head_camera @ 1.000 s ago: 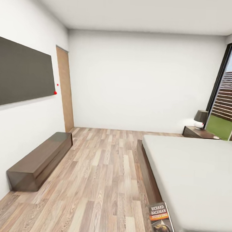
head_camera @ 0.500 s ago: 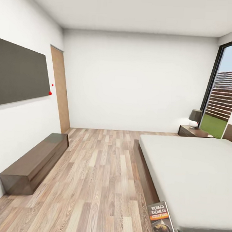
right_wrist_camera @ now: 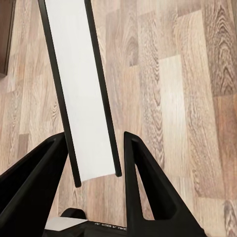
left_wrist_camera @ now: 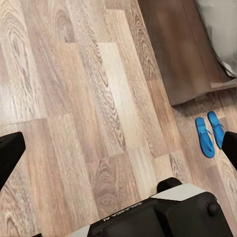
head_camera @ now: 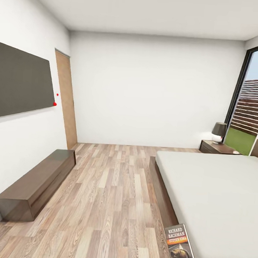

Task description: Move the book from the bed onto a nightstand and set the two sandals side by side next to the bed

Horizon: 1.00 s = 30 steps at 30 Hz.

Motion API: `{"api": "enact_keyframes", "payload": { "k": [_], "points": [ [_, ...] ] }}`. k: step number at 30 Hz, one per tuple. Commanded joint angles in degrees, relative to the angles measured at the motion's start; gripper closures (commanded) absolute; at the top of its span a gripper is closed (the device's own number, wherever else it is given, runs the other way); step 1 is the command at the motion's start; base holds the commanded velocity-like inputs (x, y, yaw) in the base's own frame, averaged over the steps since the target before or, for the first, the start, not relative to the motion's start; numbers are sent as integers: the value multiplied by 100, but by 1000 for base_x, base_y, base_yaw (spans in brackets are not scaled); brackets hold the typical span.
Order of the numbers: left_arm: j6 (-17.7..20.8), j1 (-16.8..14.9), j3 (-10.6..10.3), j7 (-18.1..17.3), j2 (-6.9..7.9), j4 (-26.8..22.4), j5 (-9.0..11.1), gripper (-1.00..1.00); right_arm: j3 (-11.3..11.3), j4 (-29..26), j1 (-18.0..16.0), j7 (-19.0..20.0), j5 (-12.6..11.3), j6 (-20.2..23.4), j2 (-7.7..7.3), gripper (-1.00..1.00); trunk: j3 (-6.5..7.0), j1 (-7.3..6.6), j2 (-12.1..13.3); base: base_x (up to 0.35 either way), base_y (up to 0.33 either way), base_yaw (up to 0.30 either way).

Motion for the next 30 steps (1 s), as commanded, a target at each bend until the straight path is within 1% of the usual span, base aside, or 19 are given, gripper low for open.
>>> {"api": "enact_keyframes", "payload": {
  "k": [1,5,30],
  "points": [
    [-14,-3,-36,-17,2,8,55,-100,-4,7,-3,20,-26,13,-1,100,-2,2,-4,7,2,0],
    [-14,-3,-36,-17,2,8,55,-100,-4,7,-3,20,-26,9,0,100,-16,2,-4,3,1,0],
    [-14,-3,-36,-17,2,8,55,-100,-4,7,-3,20,-26,9,-1,100,-241,2,-4,0,0,-3]
  ]
}}
